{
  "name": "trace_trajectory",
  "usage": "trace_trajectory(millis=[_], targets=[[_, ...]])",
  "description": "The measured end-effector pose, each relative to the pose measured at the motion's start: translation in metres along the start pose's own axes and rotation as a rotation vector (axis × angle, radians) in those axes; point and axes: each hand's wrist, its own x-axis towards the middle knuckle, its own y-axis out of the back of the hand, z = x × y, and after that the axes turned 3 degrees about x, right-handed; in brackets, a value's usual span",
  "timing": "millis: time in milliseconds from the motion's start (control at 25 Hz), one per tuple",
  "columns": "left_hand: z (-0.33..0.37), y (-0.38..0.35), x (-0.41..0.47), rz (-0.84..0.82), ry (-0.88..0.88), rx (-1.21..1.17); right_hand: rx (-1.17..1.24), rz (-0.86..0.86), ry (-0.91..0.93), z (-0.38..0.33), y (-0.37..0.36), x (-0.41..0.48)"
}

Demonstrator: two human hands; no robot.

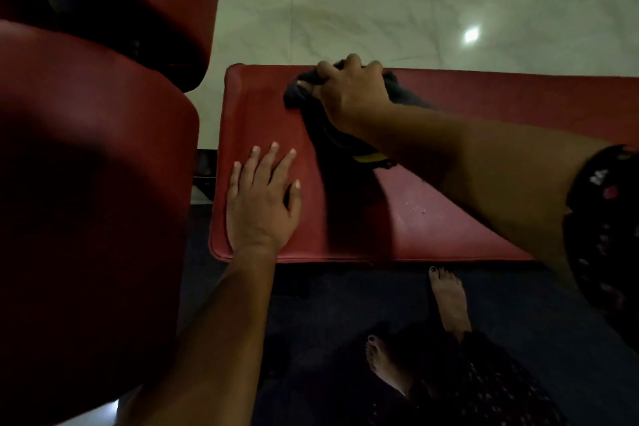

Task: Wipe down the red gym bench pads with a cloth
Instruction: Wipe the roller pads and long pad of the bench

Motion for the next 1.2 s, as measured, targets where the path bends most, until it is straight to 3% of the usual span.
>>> trace_trajectory(millis=[240, 440, 760, 880, 960, 1080, 1200], targets=[[0.000, -0.003, 0.000, 0.028, 0.003, -0.005, 0.226, -0.148, -0.262, 0.015, 0.002, 0.045], [0.002, -0.002, 0.002, 0.039, 0.015, -0.015, 0.359, -0.146, -0.385, 0.000, -0.007, -0.001], [0.004, 0.005, 0.000, -0.008, 0.012, -0.009, 0.241, -0.152, -0.162, -0.047, -0.034, -0.154], [0.009, 0.011, 0.004, -0.027, -0.048, 0.151, 0.186, -0.130, -0.086, -0.047, -0.052, -0.204], [0.018, 0.015, 0.015, -0.016, -0.157, 0.272, 0.155, -0.063, -0.010, -0.038, -0.060, -0.224], [0.035, 0.009, 0.028, 0.010, -0.255, 0.250, 0.128, 0.060, 0.171, -0.011, -0.074, -0.235], [0.046, -0.006, 0.030, -0.100, -0.195, 0.111, 0.097, 0.100, 0.129, 0.016, -0.074, -0.211]])
